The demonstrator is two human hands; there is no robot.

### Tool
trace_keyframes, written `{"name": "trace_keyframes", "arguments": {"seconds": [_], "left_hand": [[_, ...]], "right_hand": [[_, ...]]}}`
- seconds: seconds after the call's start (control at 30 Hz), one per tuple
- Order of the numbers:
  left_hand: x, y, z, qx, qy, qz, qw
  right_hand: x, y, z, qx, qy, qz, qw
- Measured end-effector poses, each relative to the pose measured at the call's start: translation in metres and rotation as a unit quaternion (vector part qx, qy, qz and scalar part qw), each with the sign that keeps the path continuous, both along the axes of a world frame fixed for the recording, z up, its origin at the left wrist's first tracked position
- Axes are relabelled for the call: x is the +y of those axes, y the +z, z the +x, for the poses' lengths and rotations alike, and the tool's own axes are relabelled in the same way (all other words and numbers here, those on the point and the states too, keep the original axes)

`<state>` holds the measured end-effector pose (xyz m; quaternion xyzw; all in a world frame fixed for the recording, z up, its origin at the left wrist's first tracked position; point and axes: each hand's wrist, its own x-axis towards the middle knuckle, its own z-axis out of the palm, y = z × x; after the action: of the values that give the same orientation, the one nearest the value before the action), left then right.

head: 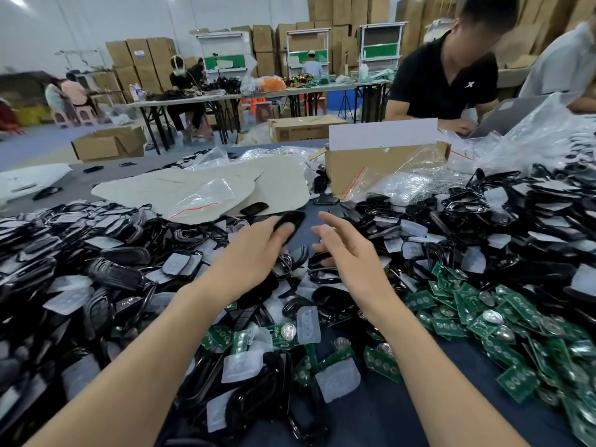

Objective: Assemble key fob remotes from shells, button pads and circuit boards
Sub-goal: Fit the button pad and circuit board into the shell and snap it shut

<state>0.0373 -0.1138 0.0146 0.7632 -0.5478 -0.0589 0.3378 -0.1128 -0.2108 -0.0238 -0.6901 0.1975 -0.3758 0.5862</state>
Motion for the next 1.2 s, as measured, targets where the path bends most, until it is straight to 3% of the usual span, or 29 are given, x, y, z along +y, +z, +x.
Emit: {"name": "trace_keyframes", "arguments": {"seconds": [0.13,0.27,0.4,0.5,0.63,0.73,0.83,0.97,1.1,1.2], "left_hand": [[-0.003,-0.001,-0.014,-0.014,-0.109,0.024,0.994],[0.003,-0.002,-0.02,0.001,-0.114,0.001,0.993],[0.024,0.001,-0.015,0.025,-0.069,0.013,0.997],[0.046,-0.002,-0.013,-0.024,-0.089,0.116,0.989],[0.066,-0.013,-0.021,-0.125,-0.111,0.271,0.948],[0.073,-0.017,-0.026,-0.213,-0.091,0.29,0.929],[0.076,-0.021,-0.031,-0.239,-0.099,0.259,0.93],[0.08,-0.026,-0.033,-0.168,-0.098,0.194,0.962],[0.078,-0.021,-0.033,0.004,-0.046,0.072,0.996],[0.069,-0.021,-0.035,0.12,0.008,-0.035,0.992]], "right_hand": [[0.012,0.003,0.003,-0.037,0.011,-0.019,0.999],[0.014,0.002,0.001,-0.075,0.008,0.037,0.996],[0.003,0.003,-0.005,-0.121,-0.061,0.206,0.969],[-0.01,0.003,-0.011,-0.184,-0.063,0.363,0.911],[-0.013,0.0,-0.009,-0.238,-0.021,0.472,0.849],[-0.012,-0.002,-0.008,-0.251,-0.013,0.487,0.837],[-0.013,-0.001,-0.009,-0.251,-0.015,0.475,0.843],[-0.011,0.0,-0.009,-0.234,0.0,0.455,0.859],[-0.009,0.001,-0.012,-0.201,0.002,0.445,0.873],[-0.008,0.004,-0.012,-0.206,-0.017,0.46,0.864]]}}
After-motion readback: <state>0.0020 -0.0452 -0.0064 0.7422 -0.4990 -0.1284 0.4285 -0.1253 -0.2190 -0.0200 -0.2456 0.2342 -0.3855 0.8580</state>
